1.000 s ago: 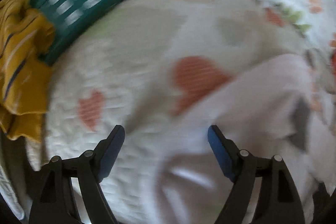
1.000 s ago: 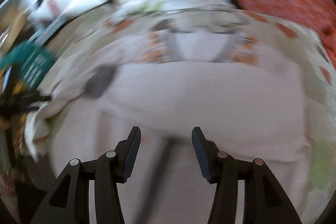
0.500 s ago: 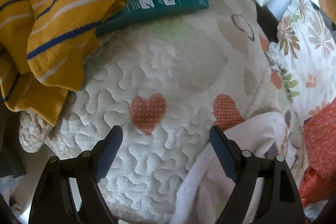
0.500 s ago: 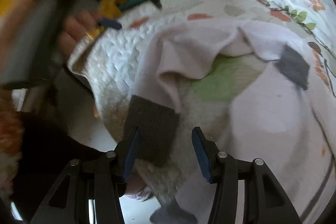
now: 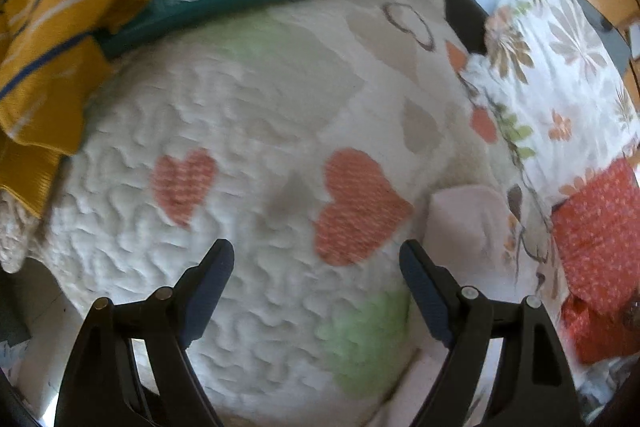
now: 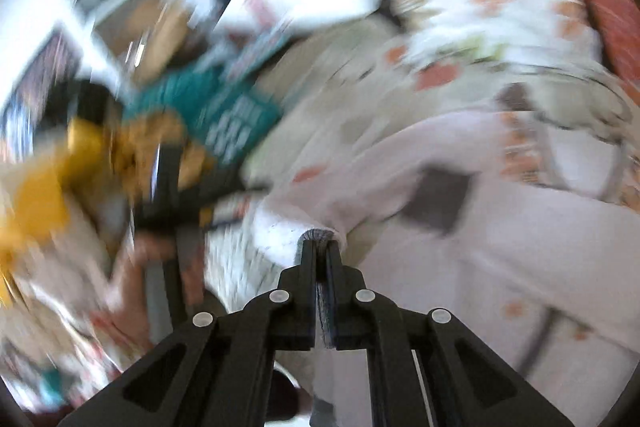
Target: Fold small clothes
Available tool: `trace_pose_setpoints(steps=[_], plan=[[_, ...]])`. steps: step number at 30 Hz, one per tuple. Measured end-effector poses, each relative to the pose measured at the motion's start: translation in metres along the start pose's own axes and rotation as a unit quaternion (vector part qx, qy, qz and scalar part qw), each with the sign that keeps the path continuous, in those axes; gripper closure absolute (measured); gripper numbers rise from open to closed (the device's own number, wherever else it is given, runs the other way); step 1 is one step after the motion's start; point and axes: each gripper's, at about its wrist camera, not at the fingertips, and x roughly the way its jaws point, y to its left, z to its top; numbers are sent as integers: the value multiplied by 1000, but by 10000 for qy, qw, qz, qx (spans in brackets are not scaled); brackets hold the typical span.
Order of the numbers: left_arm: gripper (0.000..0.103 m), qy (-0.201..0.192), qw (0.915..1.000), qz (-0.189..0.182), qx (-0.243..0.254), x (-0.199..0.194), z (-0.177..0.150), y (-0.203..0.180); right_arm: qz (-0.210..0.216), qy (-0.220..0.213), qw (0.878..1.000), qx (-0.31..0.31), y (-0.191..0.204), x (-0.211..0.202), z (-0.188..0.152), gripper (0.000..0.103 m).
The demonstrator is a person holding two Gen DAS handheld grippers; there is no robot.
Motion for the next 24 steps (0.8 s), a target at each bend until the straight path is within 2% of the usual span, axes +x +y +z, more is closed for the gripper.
trace_pose_setpoints(steps=[2, 4, 6, 7, 8, 10, 13, 18, 20, 21, 24], plan=[[19, 63, 9998, -35, 171, 5, -7, -16, -353, -363, 9969, 598, -50, -34, 9, 98], [19, 123, 9993, -64, 354, 9, -16, -31, -812, -571, 9863, 1316, -106, -60, 9, 98], [19, 173, 9981, -70, 587, 14, -19, -50, -1540, -590, 9674, 1922, -160, -76, 3, 95], [19, 184, 9975, -69, 674, 17, -17, -58, -2060, -518, 9535, 2139, -184, -83, -2, 92], [19, 198, 9966, -69, 798, 21, -16, -70, -2397, -479, 9417, 2311, -202, -90, -9, 91], [19, 214, 9947, -69, 1003, 28, -14, -88, -2463, -521, 9344, 2518, -222, -105, -24, 88], [19, 248, 9902, -61, 1373, 42, -13, -120, -2605, -558, 9363, 2287, -222, -114, -32, 61], [19, 383, 9771, 36, 2091, 74, -29, -170, -2556, -328, 9541, 1527, -205, -94, -30, 57], [19, 469, 9706, 149, 2358, 86, -37, -185, -2526, -178, 9603, 1168, -196, -77, -31, 48], [19, 529, 9676, 191, 2463, 91, -42, -190, -2553, -79, 9624, 925, -190, -66, -30, 47], [19, 662, 9611, 284, 2667, 104, -54, -207, -2915, 160, 9564, 16, -169, -31, -25, 46]])
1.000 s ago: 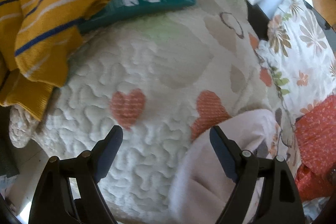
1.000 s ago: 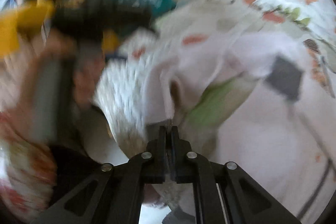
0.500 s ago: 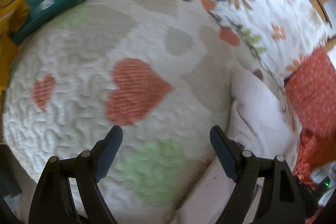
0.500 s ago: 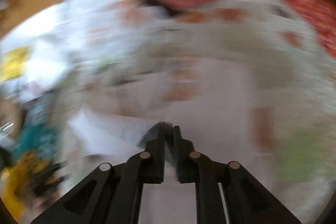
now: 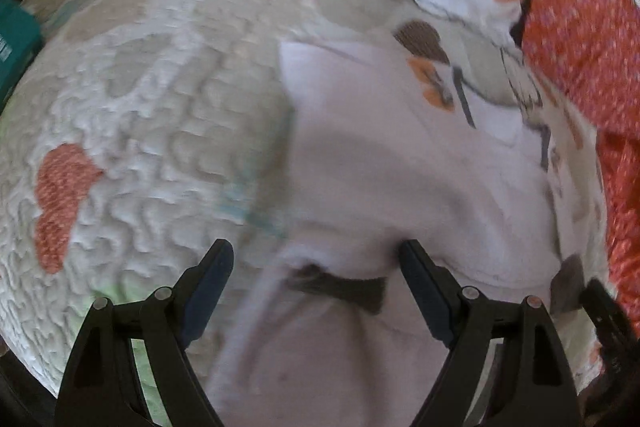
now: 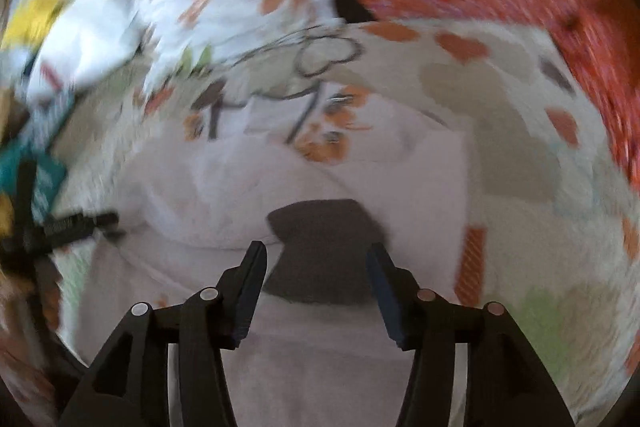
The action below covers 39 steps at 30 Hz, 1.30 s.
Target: Fold small clothes
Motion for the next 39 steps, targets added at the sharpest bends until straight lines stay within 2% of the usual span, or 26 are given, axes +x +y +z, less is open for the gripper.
trace_pose_setpoints(steps=[4, 6, 7, 8, 10, 12, 14, 15, 17, 19, 20, 22, 24, 26, 29, 32, 37, 38, 39], plan=[[19, 86, 9993, 254, 253, 12, 1, -19, -597, 40, 9933, -989, 35, 24, 5, 39], [19, 93, 9989, 340, 306, 14, 2, -23, -1067, 261, 9812, -1589, 44, 40, -1, 41], [19, 98, 9989, 319, 316, 13, 3, -24, -1116, 301, 9784, -1711, 42, 41, -4, 62], [19, 102, 9992, 217, 318, 11, 4, -25, -1076, 366, 9789, -1700, 36, 40, -5, 88], [19, 83, 9994, 78, 313, 7, 6, -26, -752, 410, 9884, -1253, 10, 31, 1, 95], [19, 10, 9996, 40, 281, 0, 8, -21, -412, 307, 9977, -432, -29, 17, 14, 95], [19, -18, 9997, 27, 235, -2, 10, -17, 41, 216, 9981, 583, -72, 9, 24, 95], [19, 22, 9998, 0, 197, 0, 10, -14, 267, 203, 9940, 1037, -92, 8, 26, 95], [19, 102, 9998, 13, 145, 4, 10, -11, 555, 233, 9746, 2159, -139, 15, 23, 93], [19, 189, 9997, 73, 98, 11, 11, -8, 408, 252, 9590, 2792, -169, 21, 14, 90], [19, 207, 9997, 76, 85, 13, 11, -7, 284, 234, 9535, 2991, -181, 22, 9, 82], [18, 189, 9998, 55, 105, 13, 11, -4, 230, 178, 9512, 3073, -190, 16, 3, 73], [18, 180, 9997, 56, 169, 13, 10, -3, 252, 89, 9560, 2921, -189, 7, -1, 68], [16, 179, 9995, 66, 250, 12, 7, -1, 261, -91, 9678, 2501, -176, -7, -1, 58], [14, 115, 9987, 211, 453, 13, 3, 2, -1, -420, 9833, 1768, -150, -20, -1, 46], [12, -7, 9980, 414, 475, 15, 4, 6, -248, -534, 9889, 1363, -137, -14, 0, 43], [12, -127, 9978, 465, 446, 14, 5, 10, -179, -167, 9905, 1357, -141, 18, -3, 43], [12, -137, 9977, 482, 461, 14, 5, 10, -242, -53, 9911, 1307, -141, 25, -3, 48], [12, -143, 9977, 487, 449, 14, 6, 10, -231, 38, 9913, 1296, -141, 30, -3, 63]])
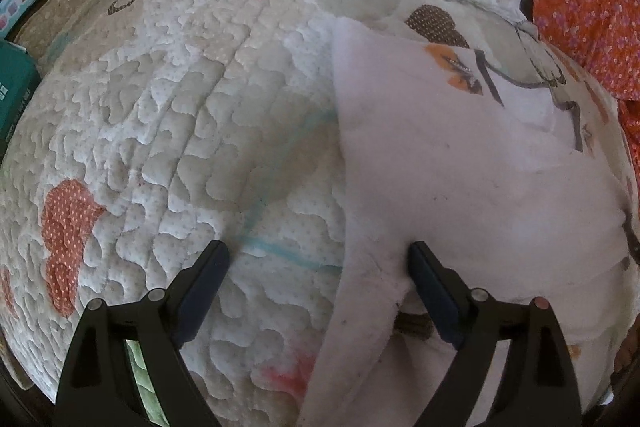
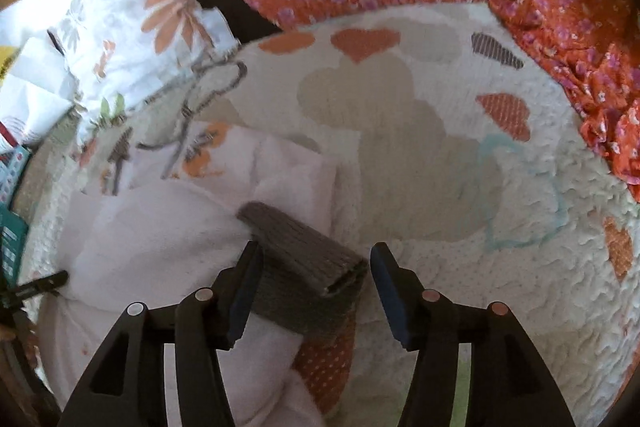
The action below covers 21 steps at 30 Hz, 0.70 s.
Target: Fold small clothes
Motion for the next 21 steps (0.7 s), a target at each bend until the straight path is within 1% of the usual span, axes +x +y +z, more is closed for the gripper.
trace_pose_setpoints(steps=[1, 2, 3, 4, 5, 6, 7, 8, 9, 10, 11, 12, 13, 14, 15, 17, 20, 21], plan=[[12, 10, 10000, -11, -22, 0, 1, 1, 289, 127, 9994, 131, -4, 2, 1, 92], [12, 14, 10000, -24, -57, 0, 3, 3, 816, 177, 9954, 478, -12, 1, 3, 91], [12, 3, 9999, -30, -121, 0, 6, 7, 1134, 168, 9904, 773, -19, 0, 5, 91], [12, -34, 9998, -3, -218, -2, 7, 12, 1346, 140, 9849, 1076, -28, -2, 7, 91], [12, -62, 9995, 13, -304, -2, 8, 18, 1292, 64, 9833, 1282, -37, -4, 9, 89], [12, -92, 9989, 8, -456, -4, 8, 25, 1051, -14, 9843, 1416, -45, -4, 9, 85], [12, -132, 9983, 69, -564, -6, 9, 31, 829, -48, 9854, 1485, -50, -4, 8, 69], [12, -193, 9974, 223, -661, -8, 9, 36, 637, -71, 9859, 1544, -54, -4, 7, 61], [17, -298, 9936, 772, -769, -11, 9, 45, 539, -79, 9856, 1604, -58, -4, 5, 61], [20, -363, 9906, 1023, -835, -14, 9, 52, 567, -86, 9845, 1659, -60, -5, 4, 61], [20, -422, 9888, 1068, -956, -16, 9, 61, 655, -123, 9834, 1689, -59, -8, 3, 61], [20, -506, 9881, 726, -1254, -22, 7, 75, 742, -182, 9832, 1659, -56, -13, 3, 61], [20, -555, 9874, 456, -1408, -26, 6, 81, 805, -245, 9835, 1603, -52, -18, 4, 61], [20, -584, 9872, 236, -1466, -29, 5, 84, 837, -328, 9847, 1492, -45, -24, 5, 60], [20, -614, 9880, 59, -1419, -32, 4, 82, 822, -399, 9865, 1356, -38, -30, 5, 59], [20, -560, 9927, -149, -1062, -29, 5, 66, 771, -500, 9893, 1136, -27, -37, 6, 51], [20, -422, 9962, -399, -650, -19, 7, 38, 613, -509, 9932, 843, -10, -37, 3, 48], [20, -333, 9977, -428, -402, -13, 8, 23, 560, -489, 9941, 795, -8, -36, 2, 48]])
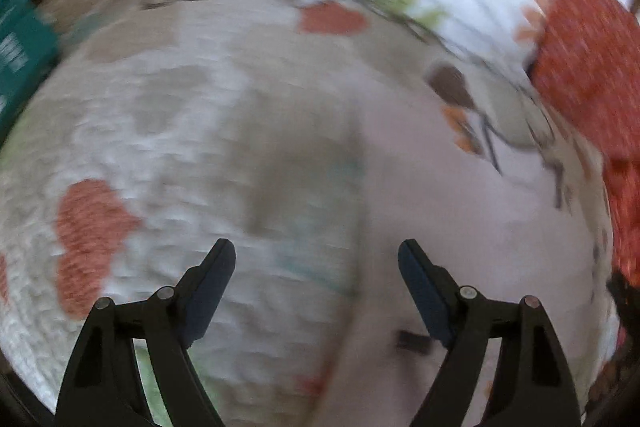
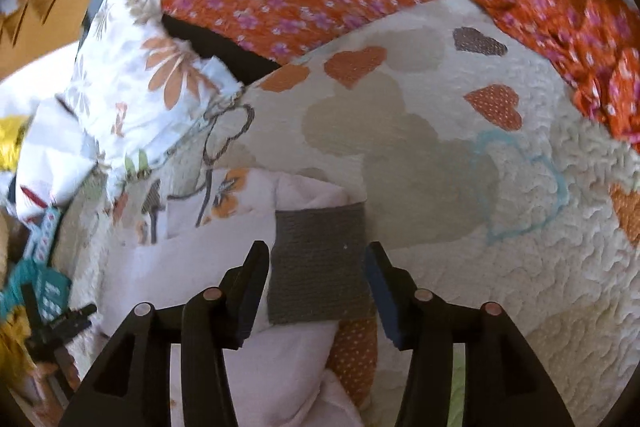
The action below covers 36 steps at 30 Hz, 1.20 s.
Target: Fold small clothes
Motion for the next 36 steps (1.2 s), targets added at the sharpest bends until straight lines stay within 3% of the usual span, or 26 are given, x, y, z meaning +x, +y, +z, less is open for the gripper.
trace_pose_setpoints(steps=[7, 8, 10, 11, 15, 20, 24, 26, 27, 30, 36], plan=[[22, -166, 9922, 657, 1049, 24, -1, -65, -116, 165, 9998, 17, -5, 7, -9, 48], [29, -68, 9902, 787, 1152, 30, -4, -70, -141, 180, 9997, -5, -5, 8, -10, 48], [78, -40, 9913, 599, 1169, 28, -2, -77, -175, 213, 9996, -37, -4, 9, -11, 48], [83, -71, 9909, 677, 1157, 23, -2, -79, -191, 228, 9996, -42, -4, 10, -11, 48], [83, -21, 9979, 195, 612, 9, 7, -58, -246, 251, 9994, 42, -10, 11, -11, 48], [86, 176, 9997, 100, 153, 15, 8, -32, -282, 246, 9992, 136, -14, 13, -12, 48], [87, -2, 9984, 476, 301, 9, 6, -32, -276, 183, 9994, 81, -9, 12, -12, 48], [87, -66, 9983, 473, 325, 8, 7, -31, 131, 190, 9997, 106, -5, 9, -13, 48], [87, -116, 9987, 357, 331, 6, 6, -29, 565, 296, 9978, 162, -1, 7, -13, 48], [87, -273, 9985, 293, 367, -4, 5, -28, 1423, 642, 9868, 425, 9, 10, -18, 48], [87, -262, 9993, 202, 157, -14, 3, -12, 1375, 1007, 9781, 1193, 19, 36, -43, 48]])
